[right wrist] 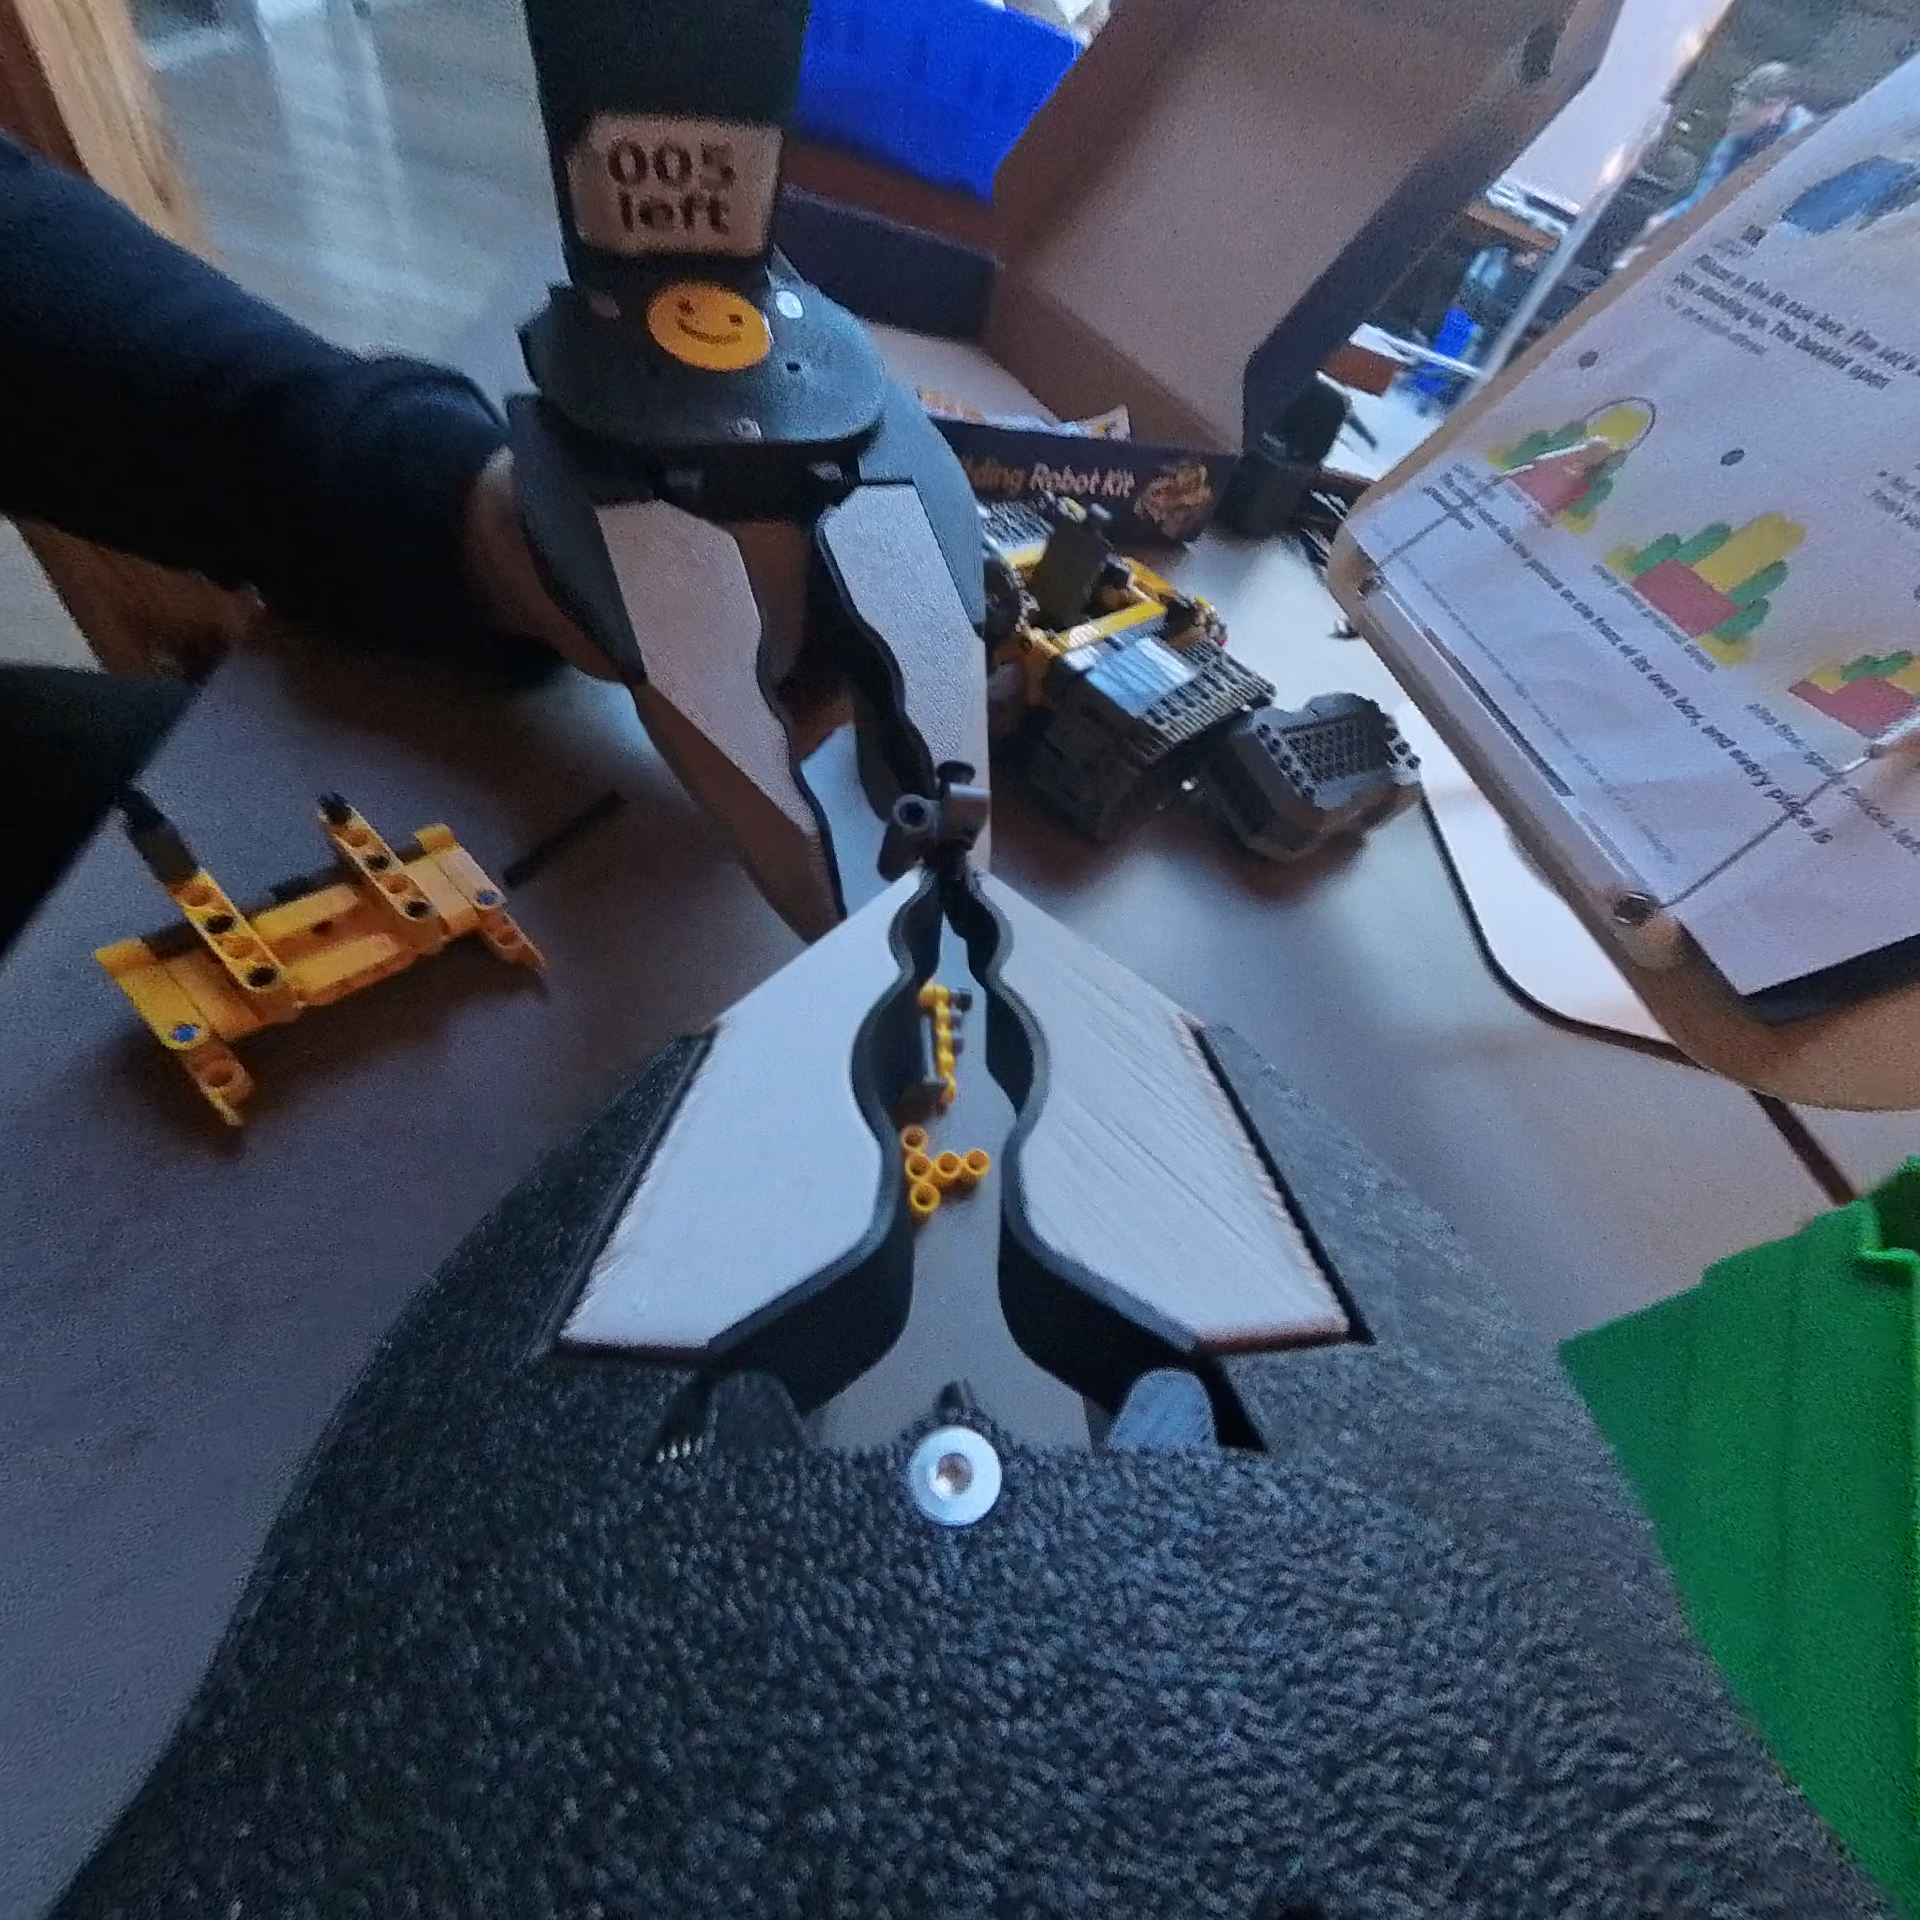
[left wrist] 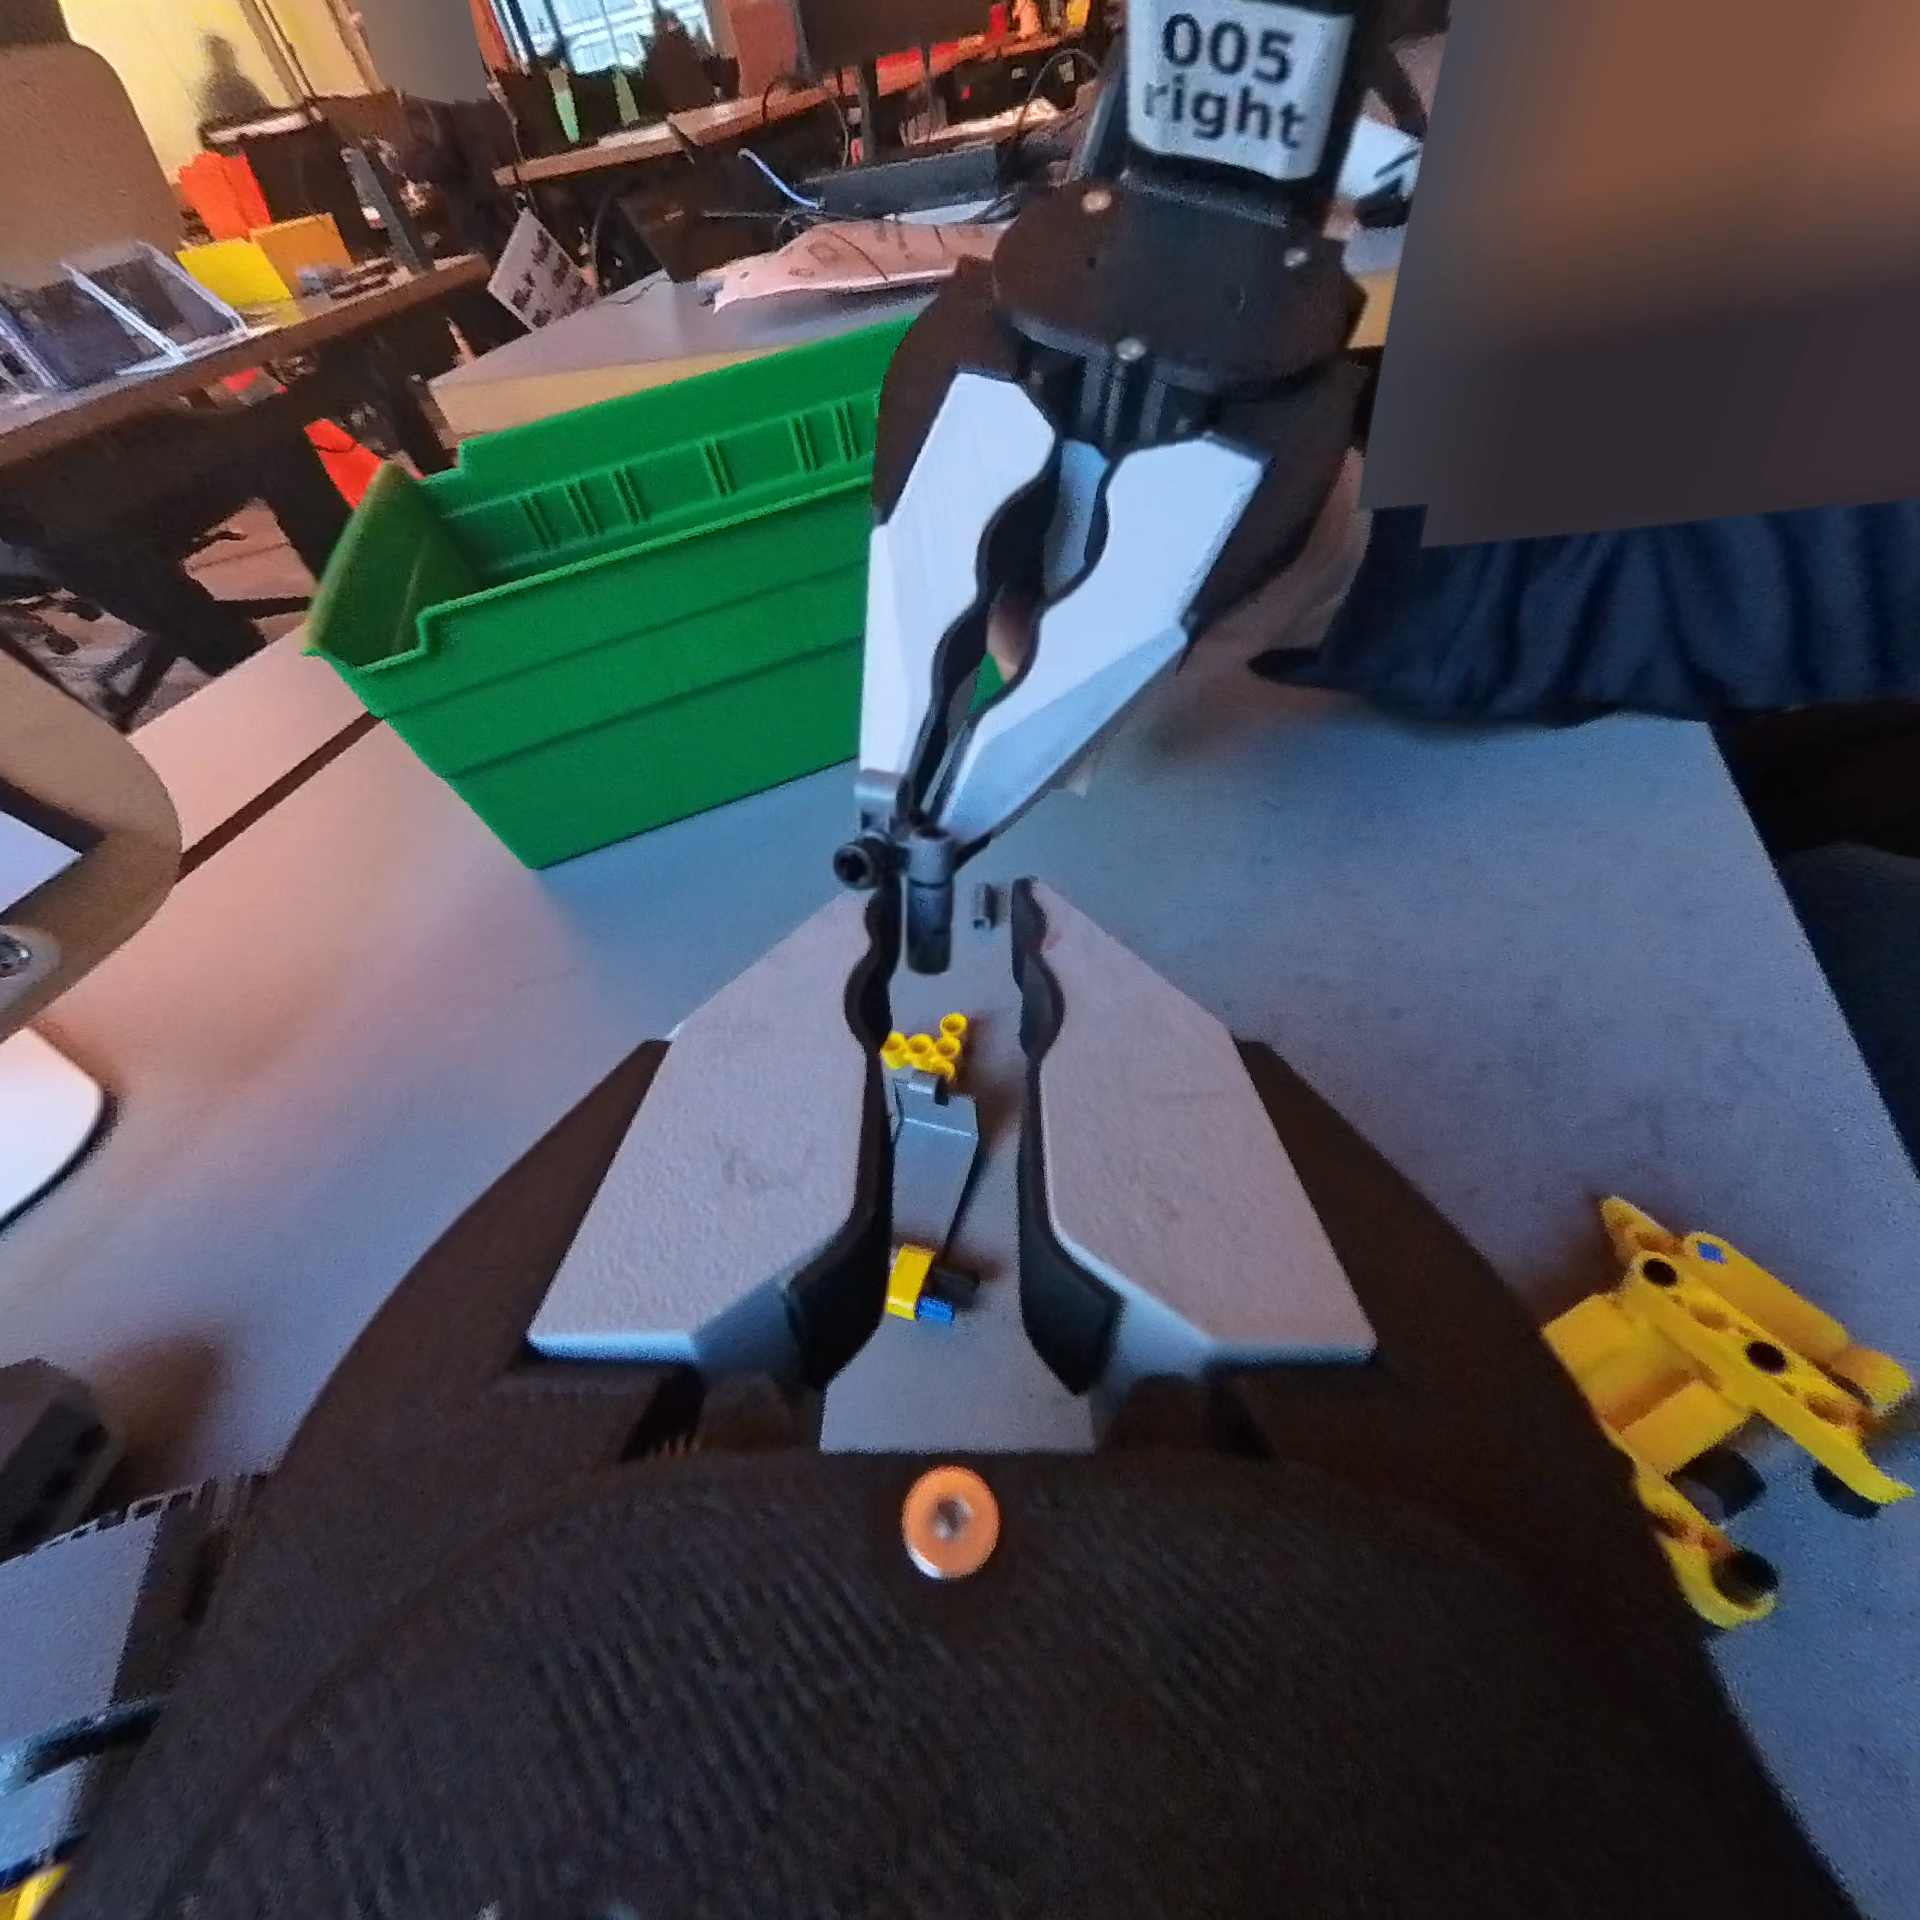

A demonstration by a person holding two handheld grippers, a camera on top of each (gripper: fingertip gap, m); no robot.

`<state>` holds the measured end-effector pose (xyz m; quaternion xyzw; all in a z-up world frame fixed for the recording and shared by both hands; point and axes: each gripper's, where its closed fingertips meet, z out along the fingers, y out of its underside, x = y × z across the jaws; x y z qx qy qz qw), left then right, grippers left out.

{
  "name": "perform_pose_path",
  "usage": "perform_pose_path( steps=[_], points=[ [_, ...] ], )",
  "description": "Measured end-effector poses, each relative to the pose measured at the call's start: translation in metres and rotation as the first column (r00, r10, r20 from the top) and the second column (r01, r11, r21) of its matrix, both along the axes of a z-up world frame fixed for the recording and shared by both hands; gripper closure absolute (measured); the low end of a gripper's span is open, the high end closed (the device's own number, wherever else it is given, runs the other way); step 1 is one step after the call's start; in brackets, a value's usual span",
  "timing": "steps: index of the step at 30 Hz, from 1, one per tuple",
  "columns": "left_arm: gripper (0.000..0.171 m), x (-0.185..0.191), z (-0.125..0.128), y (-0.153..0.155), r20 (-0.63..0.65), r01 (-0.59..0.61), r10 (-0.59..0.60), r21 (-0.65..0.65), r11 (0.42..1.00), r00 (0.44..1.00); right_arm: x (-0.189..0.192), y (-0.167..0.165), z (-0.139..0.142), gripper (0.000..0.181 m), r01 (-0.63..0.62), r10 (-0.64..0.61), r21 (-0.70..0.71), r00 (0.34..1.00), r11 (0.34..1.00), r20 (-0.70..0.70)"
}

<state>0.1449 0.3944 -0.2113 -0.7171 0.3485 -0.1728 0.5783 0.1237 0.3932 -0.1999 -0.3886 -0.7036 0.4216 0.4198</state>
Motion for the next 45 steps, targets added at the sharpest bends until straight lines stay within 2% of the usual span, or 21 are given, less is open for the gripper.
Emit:
perform_pose_path(
  steps=[5,11,16,19,24,27,29,31,32,36,40,45],
  points=[
    [0.165,-0.013,-0.008,0.010,-0.078,-0.098,0.098,0.005,0.995,0.992,-0.003,0.006,-0.007,0.180,0.074,-0.075,0.139,0.997,0.988,0.005],
    [0.166,-0.027,-0.008,0.017,-0.195,-0.227,0.236,0.070,0.971,0.952,-0.010,0.016,-0.016,0.181,0.156,-0.166,0.188,0.985,0.970,0.038],
    [0.166,-0.036,-0.006,0.020,-0.333,-0.292,0.344,0.198,0.936,0.878,-0.014,0.018,-0.020,0.181,0.196,-0.208,0.126,0.974,0.972,0.086],
    [0.166,-0.035,-0.009,0.021,-0.380,-0.274,0.344,0.226,0.935,0.859,-0.013,0.018,-0.024,0.181,0.184,-0.184,0.015,0.974,0.983,0.132],
    [0.166,-0.030,-0.008,0.019,-0.306,-0.248,0.291,0.172,0.953,0.907,-0.009,0.013,-0.019,0.181,0.139,-0.125,-0.108,0.985,0.984,0.122],
    [0.166,-0.025,-0.012,0.015,-0.270,-0.201,0.227,0.119,0.972,0.936,-0.007,0.012,-0.022,0.176,0.112,-0.106,-0.043,0.987,0.993,0.117],
    [0.166,-0.016,-0.015,0.009,-0.214,-0.132,0.138,0.044,0.990,0.967,-0.002,0.015,-0.021,0.156,0.105,-0.108,0.029,0.988,0.994,0.109],
    [0.167,-0.004,-0.011,-0.001,-0.153,-0.032,0.034,0.016,0.999,0.988,0.004,0.010,-0.016,0.138,0.063,-0.067,0.037,0.993,0.997,0.097],
    [0.167,0.002,-0.011,-0.007,-0.128,0.023,-0.023,-0.004,1.000,0.991,0.009,0.004,-0.013,0.138,0.021,-0.025,0.036,0.995,0.999,0.094],
    [0.167,0.009,-0.005,-0.020,-0.043,0.123,-0.126,-0.051,0.991,0.991,0.022,-0.018,-0.003,0.162,-0.087,0.084,0.160,0.996,0.983,0.030],
    [0.167,0.012,-0.011,-0.028,0.011,0.192,-0.192,-0.153,0.969,0.981,0.025,-0.030,0.002,0.159,-0.107,0.104,0.219,0.994,0.970,0.022],
    [0.167,0.014,-0.018,-0.030,0.020,0.201,-0.202,-0.212,0.956,0.979,0.027,-0.033,-0.012,0.167,-0.115,0.098,0.307,0.993,0.945,0.071]
  ],
)
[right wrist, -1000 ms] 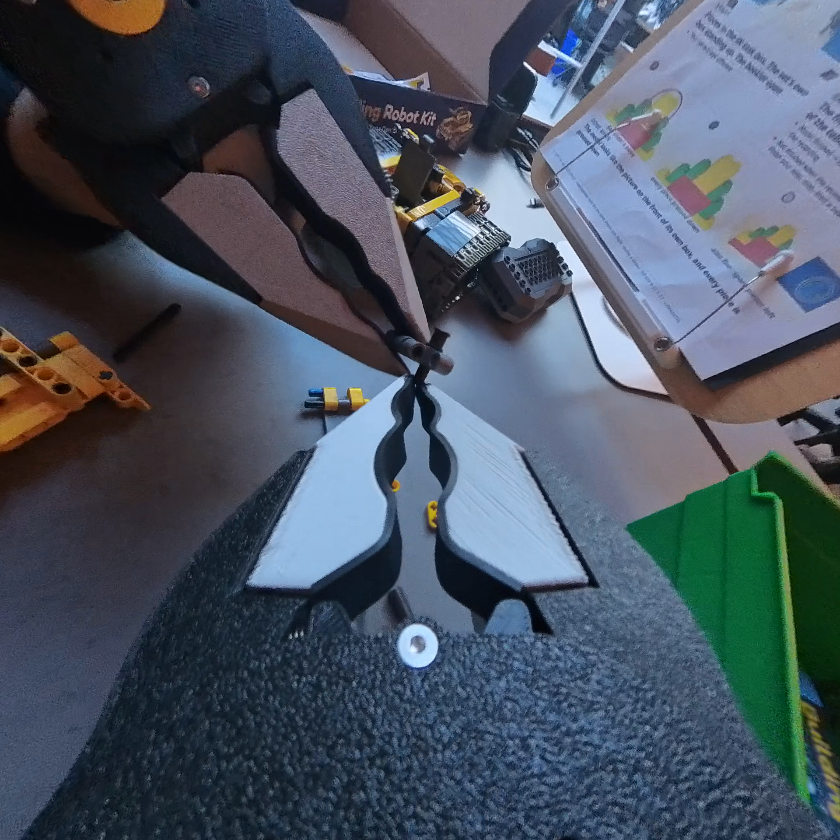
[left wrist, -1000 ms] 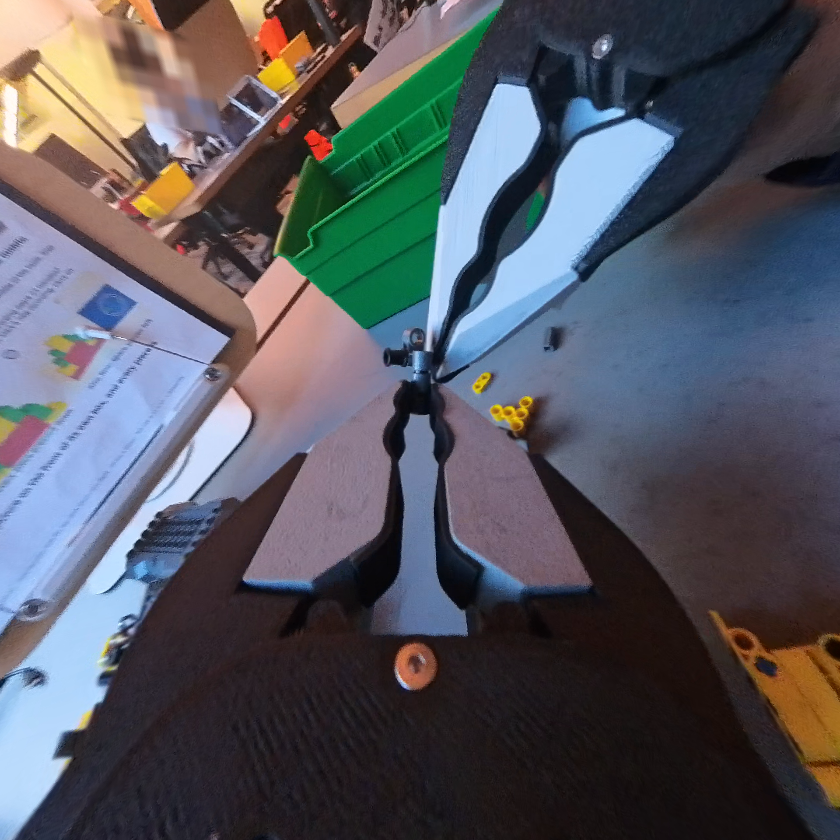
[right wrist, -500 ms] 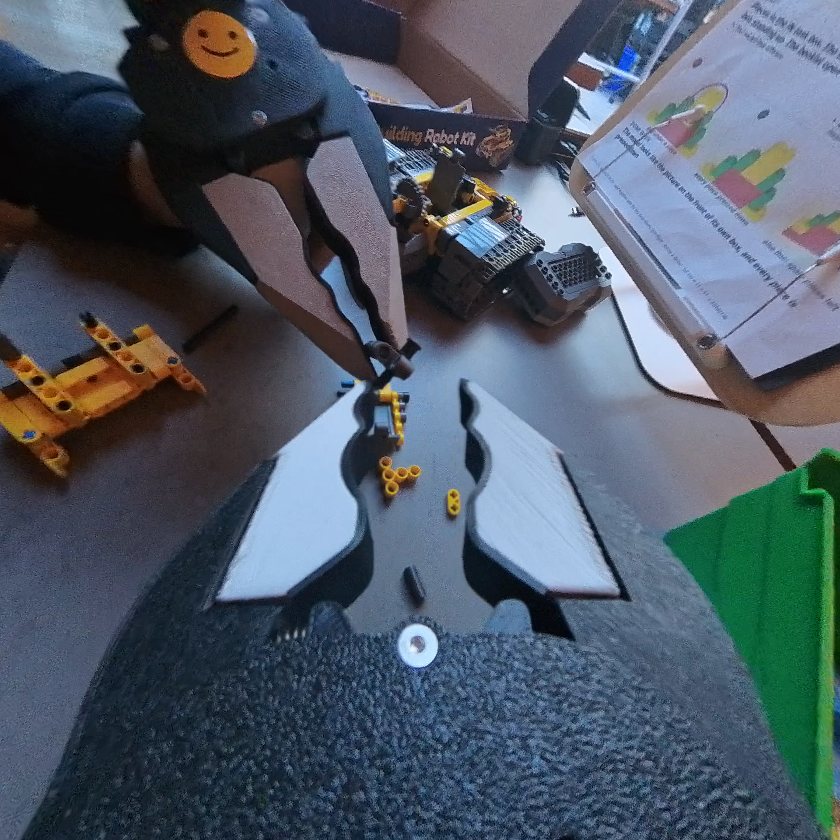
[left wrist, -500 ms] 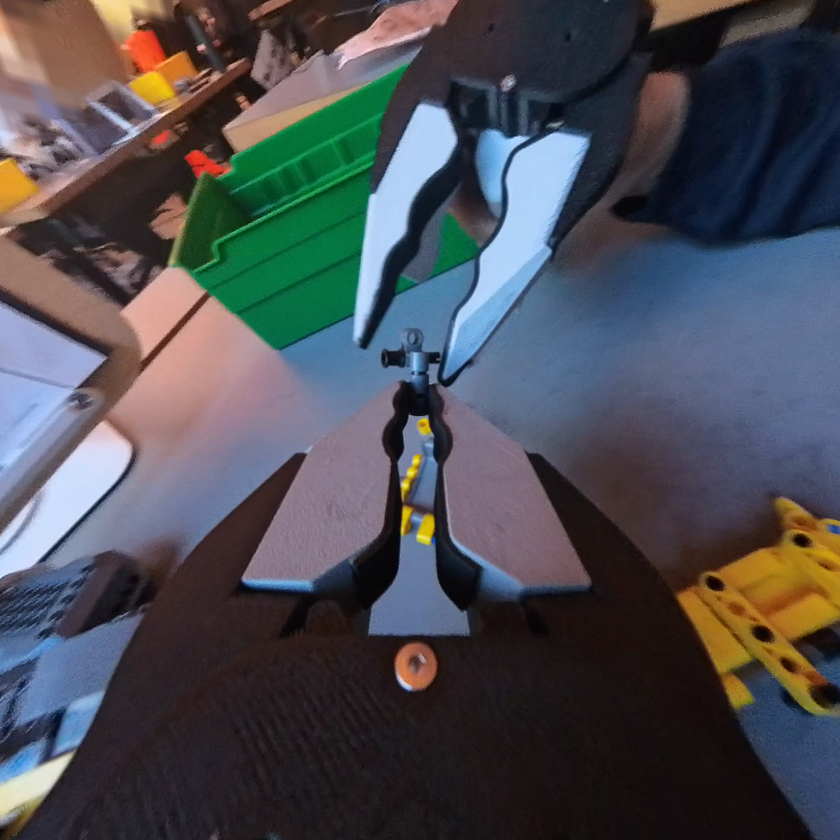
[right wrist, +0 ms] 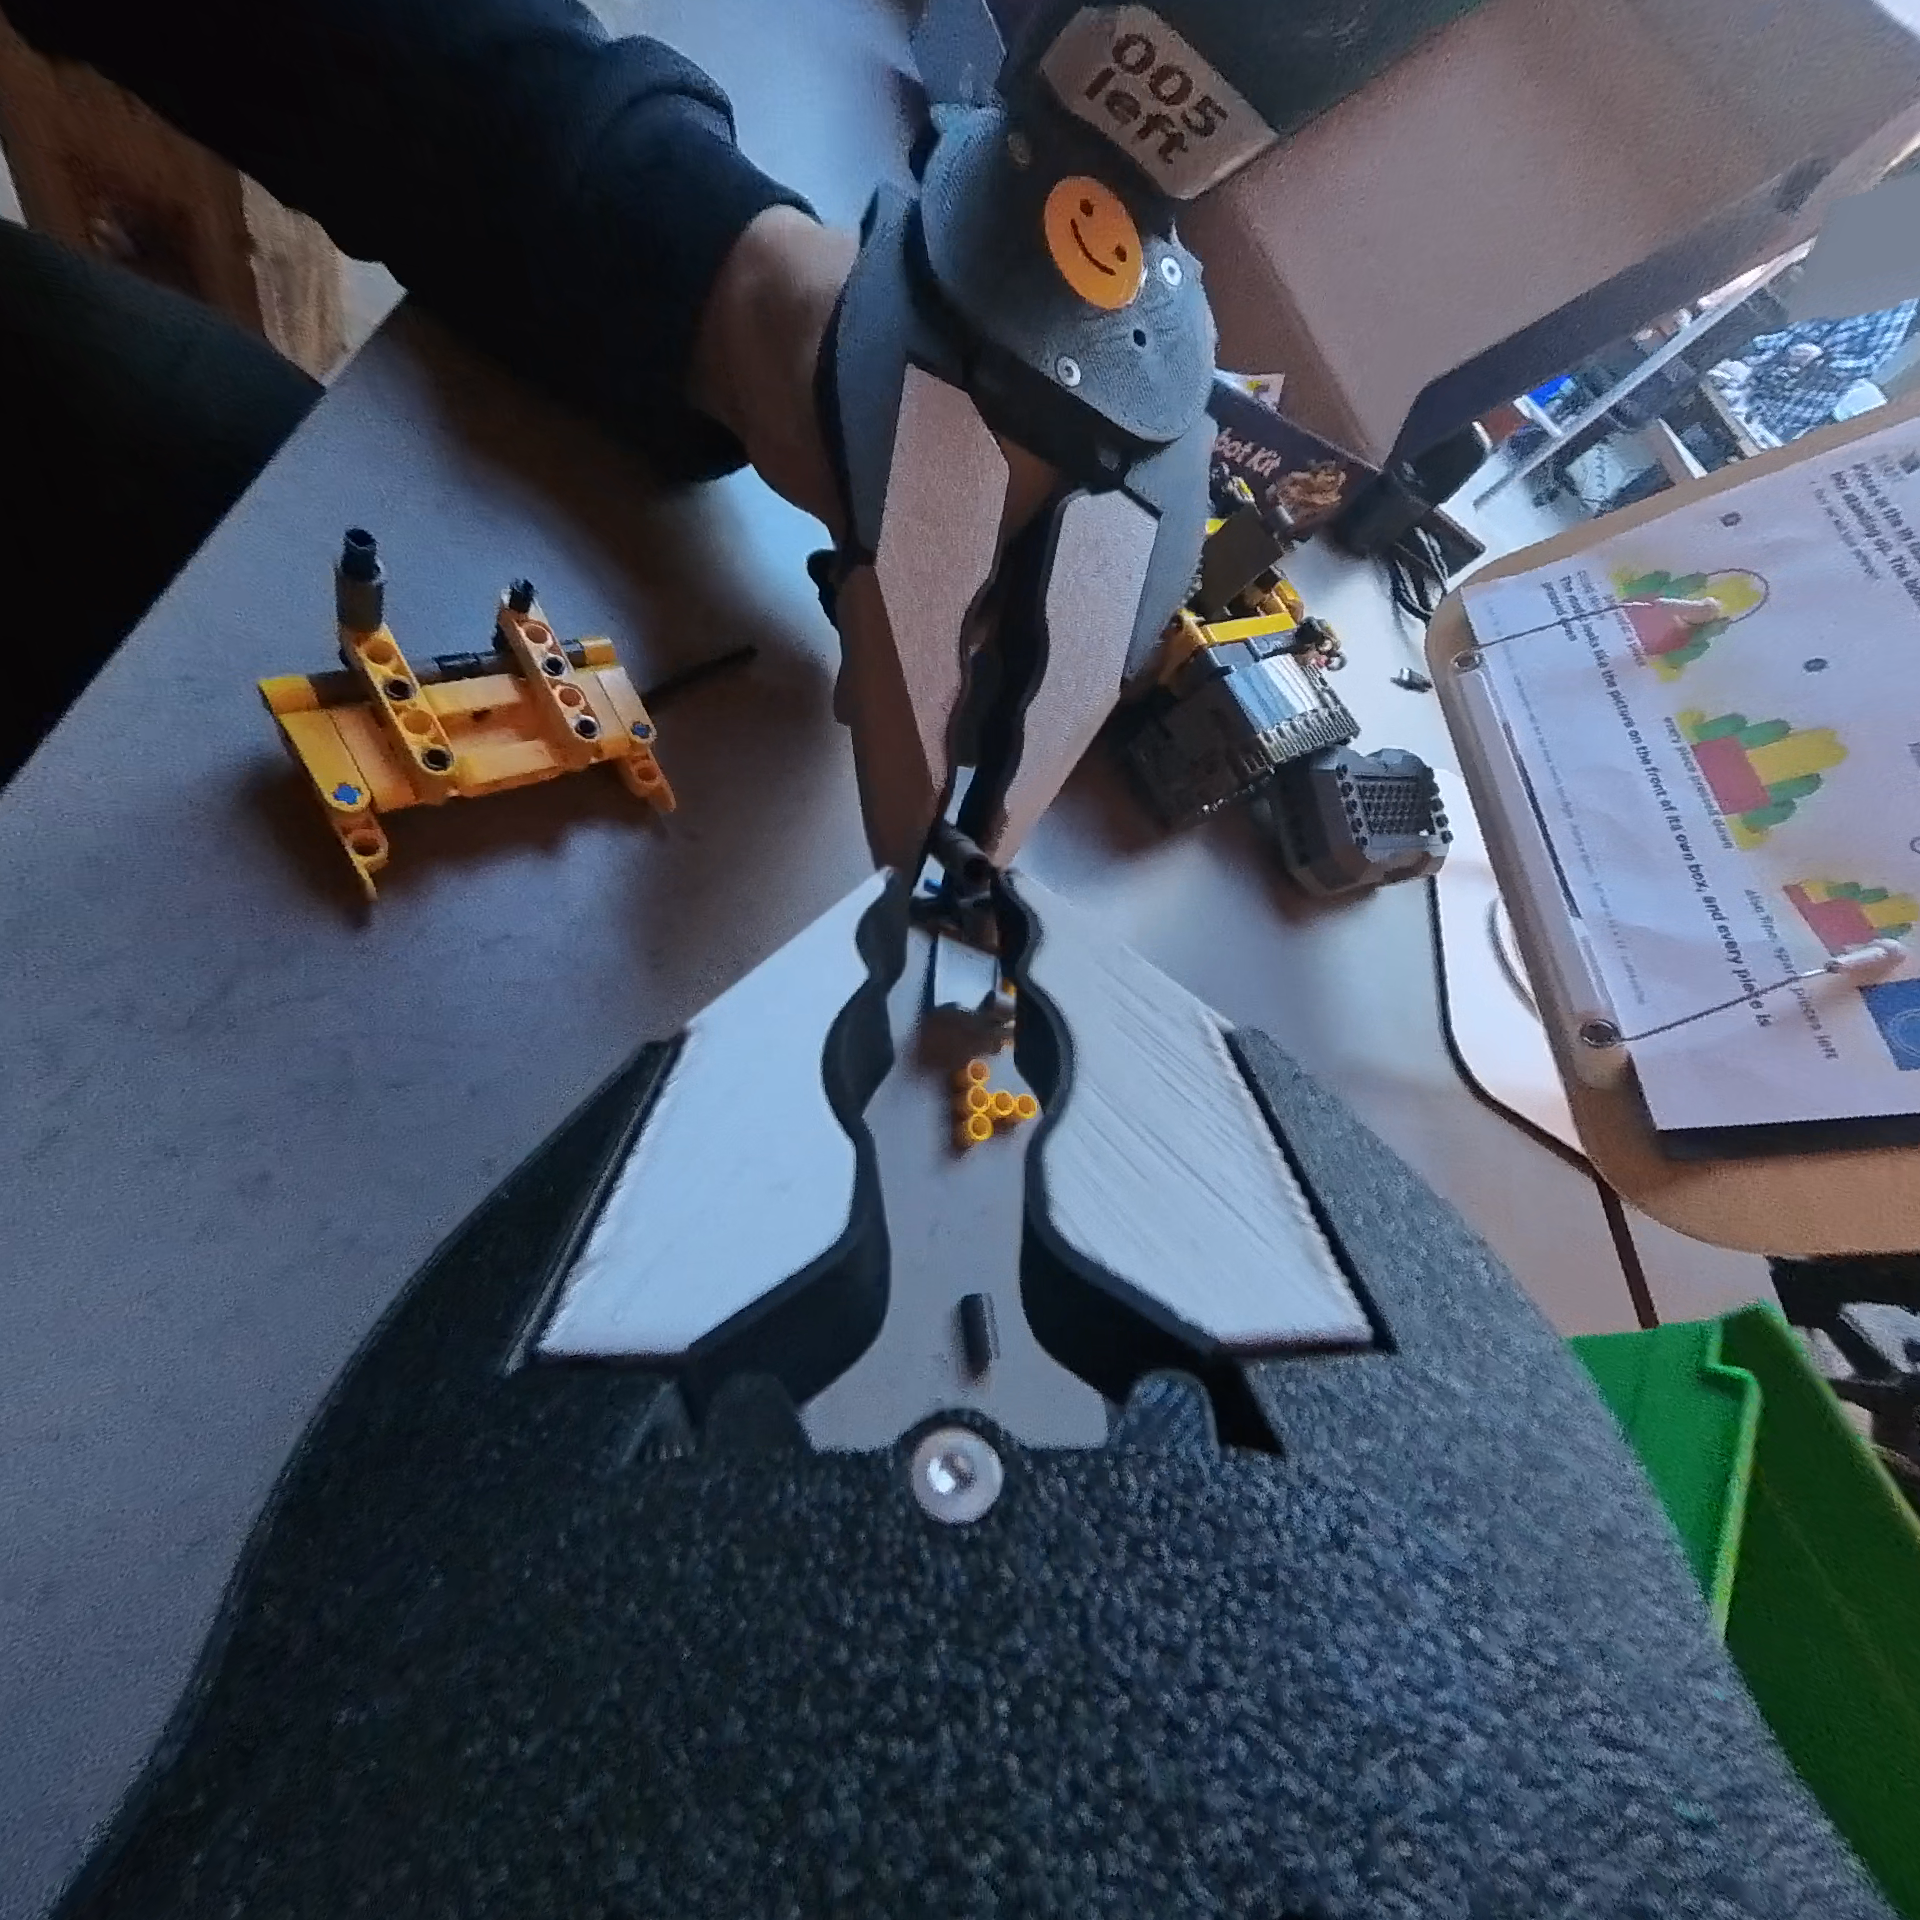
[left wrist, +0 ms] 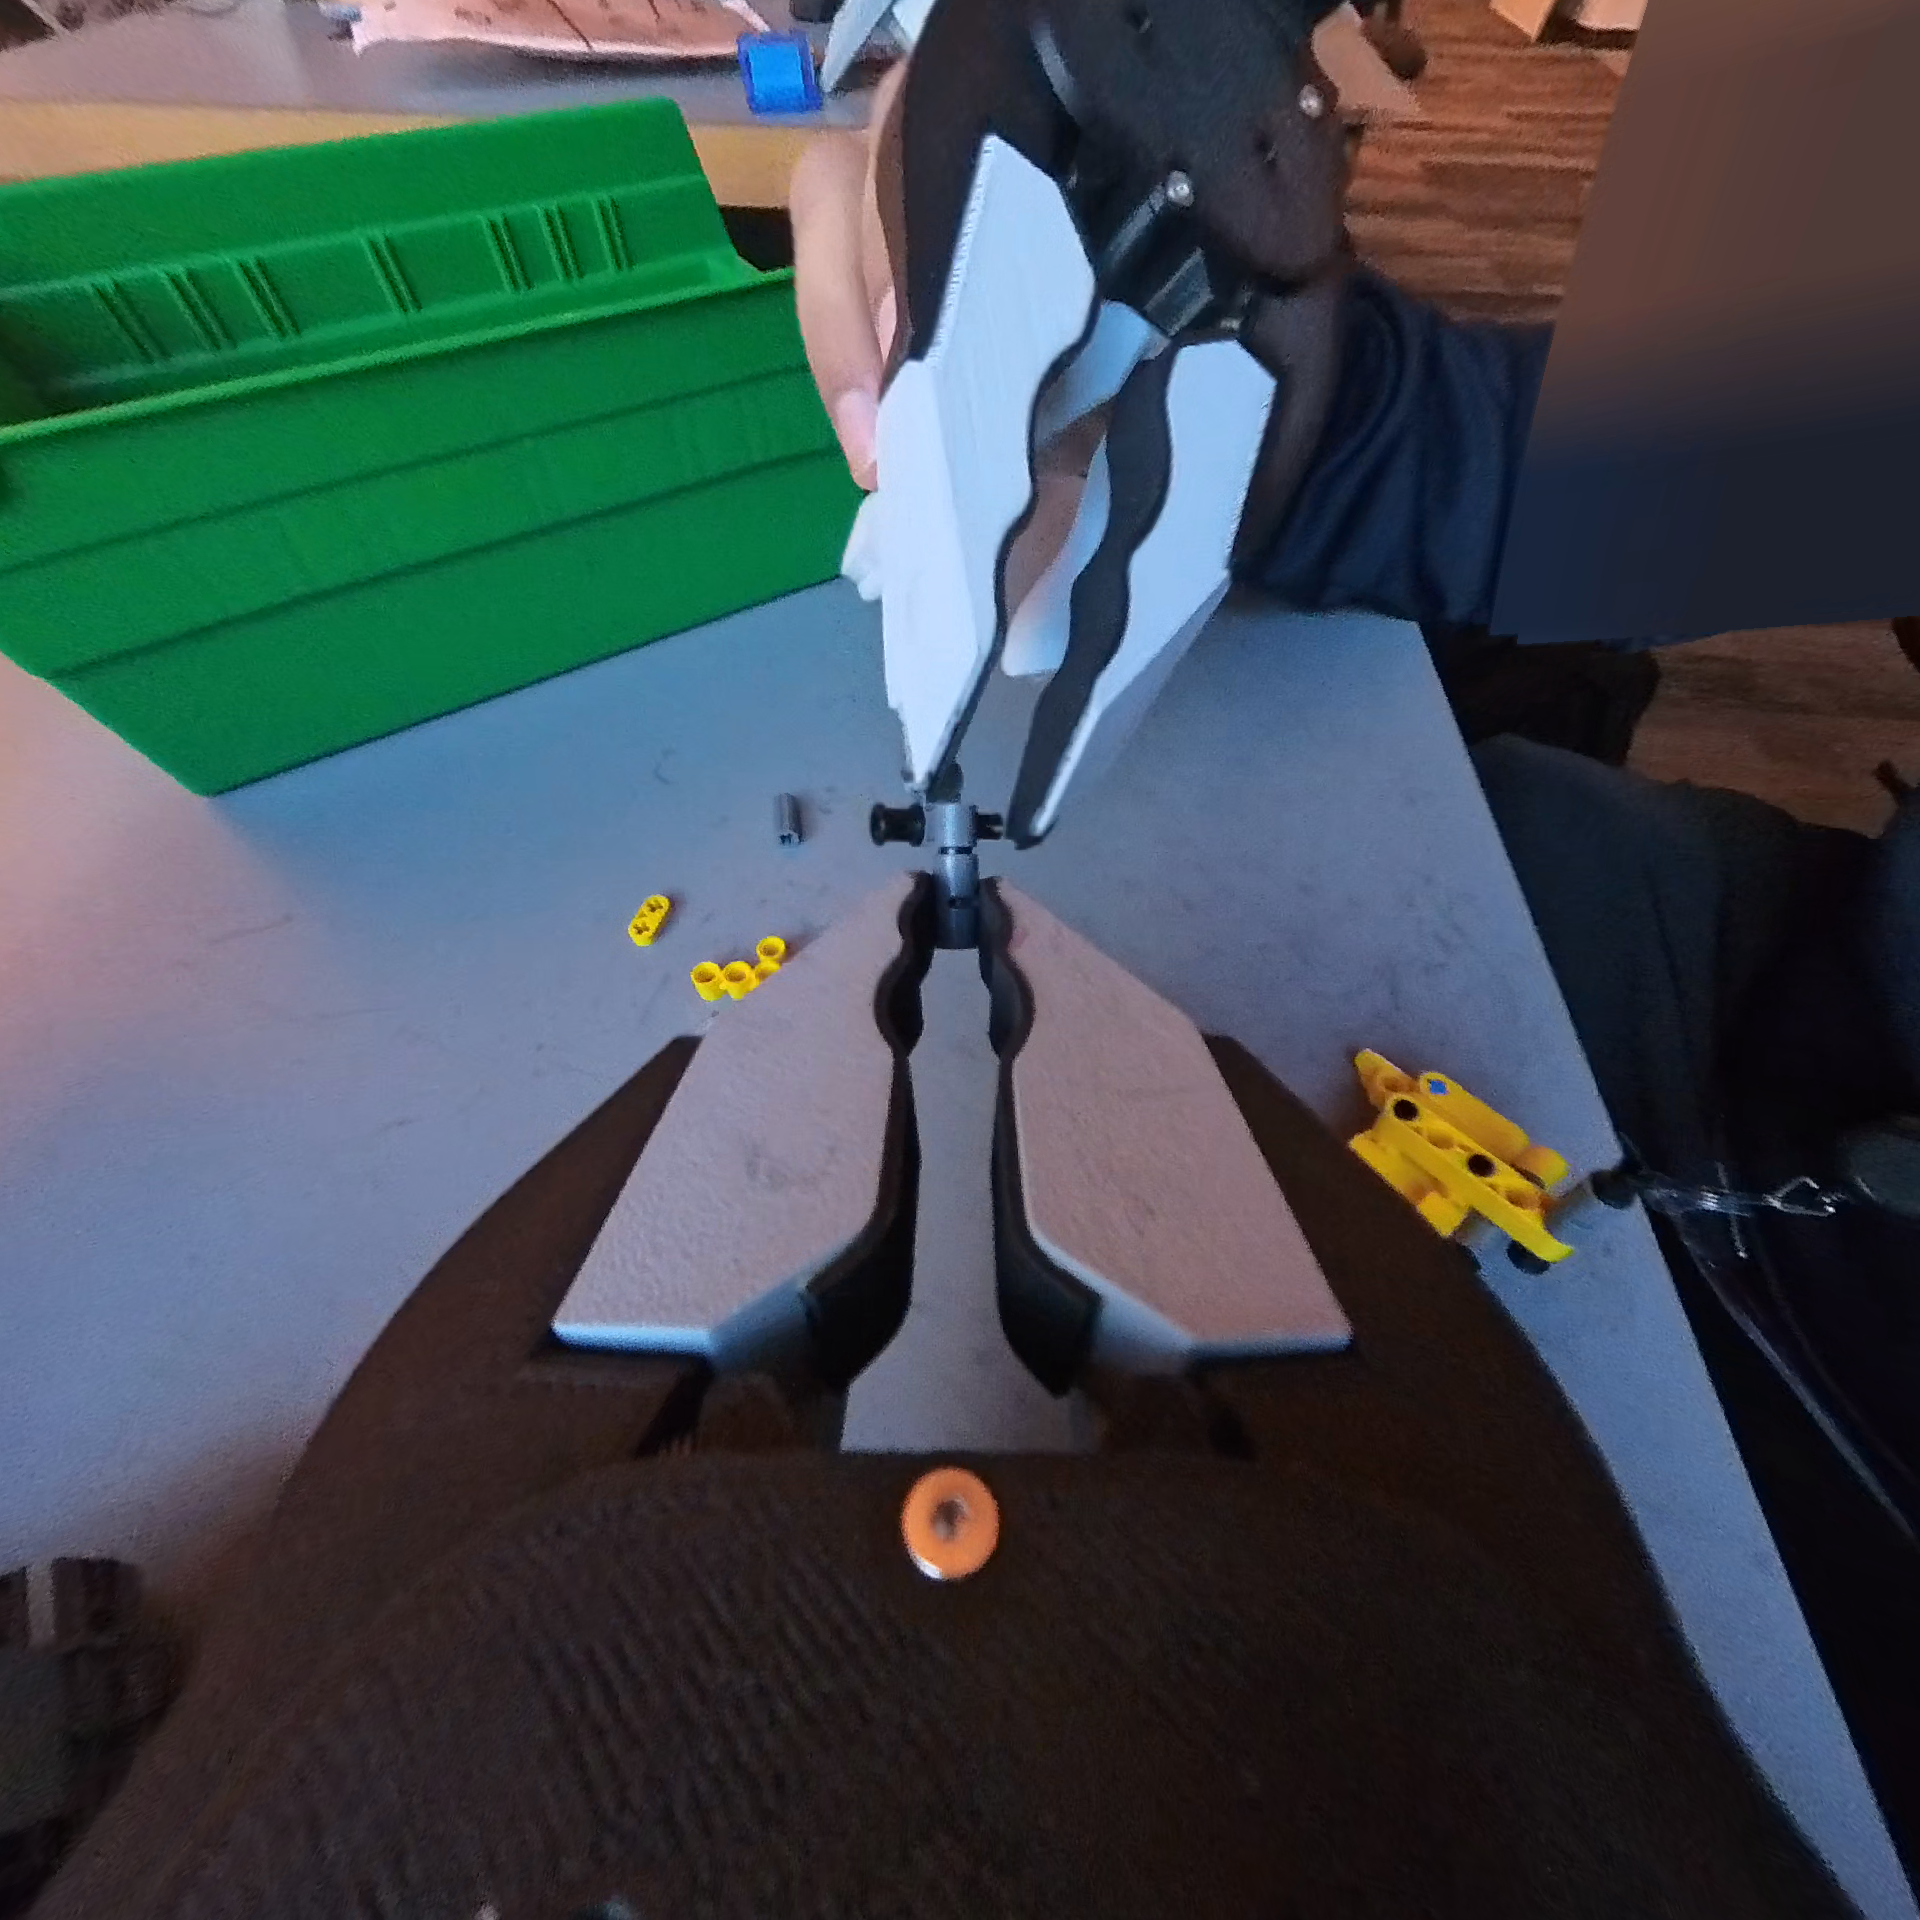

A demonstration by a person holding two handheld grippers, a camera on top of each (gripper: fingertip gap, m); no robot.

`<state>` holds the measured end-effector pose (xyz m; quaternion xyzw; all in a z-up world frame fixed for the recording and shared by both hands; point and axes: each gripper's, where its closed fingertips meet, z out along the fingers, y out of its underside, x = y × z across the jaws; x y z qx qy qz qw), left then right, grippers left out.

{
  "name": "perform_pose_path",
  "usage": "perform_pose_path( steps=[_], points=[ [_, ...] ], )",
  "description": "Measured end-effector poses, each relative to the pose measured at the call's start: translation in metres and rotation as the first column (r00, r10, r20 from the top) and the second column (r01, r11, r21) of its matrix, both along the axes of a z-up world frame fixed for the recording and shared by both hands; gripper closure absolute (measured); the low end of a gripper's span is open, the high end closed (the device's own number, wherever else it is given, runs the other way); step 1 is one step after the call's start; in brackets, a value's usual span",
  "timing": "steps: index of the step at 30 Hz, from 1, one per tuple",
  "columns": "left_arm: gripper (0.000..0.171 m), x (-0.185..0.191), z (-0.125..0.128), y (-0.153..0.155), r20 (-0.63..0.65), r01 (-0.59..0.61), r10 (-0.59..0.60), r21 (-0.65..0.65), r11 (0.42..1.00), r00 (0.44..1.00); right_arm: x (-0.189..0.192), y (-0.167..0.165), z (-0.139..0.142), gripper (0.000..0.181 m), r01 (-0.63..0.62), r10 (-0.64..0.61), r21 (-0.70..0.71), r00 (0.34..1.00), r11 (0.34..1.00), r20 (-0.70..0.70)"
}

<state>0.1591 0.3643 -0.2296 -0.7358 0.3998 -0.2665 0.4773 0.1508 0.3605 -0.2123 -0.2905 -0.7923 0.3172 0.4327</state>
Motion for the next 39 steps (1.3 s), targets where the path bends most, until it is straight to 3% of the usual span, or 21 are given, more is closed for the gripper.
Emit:
perform_pose_path(
  steps=[22,33,39],
  points=[
    [0.166,-0.001,-0.002,0.000,-0.010,-0.004,0.004,-0.016,1.000,1.000,-0.003,0.005,-0.007,0.164,0.033,-0.033,0.015,0.999,0.999,0.008],
    [0.167,-0.002,-0.019,0.009,-0.203,-0.067,0.084,0.089,0.994,0.975,-0.006,0.009,-0.021,0.165,0.050,-0.053,0.084,0.998,0.995,0.034],
    [0.166,-0.004,-0.048,0.007,-0.455,-0.044,0.099,0.130,0.991,0.885,-0.005,0.008,-0.048,0.168,0.066,-0.087,0.192,0.991,0.979,0.102]
  ],
)
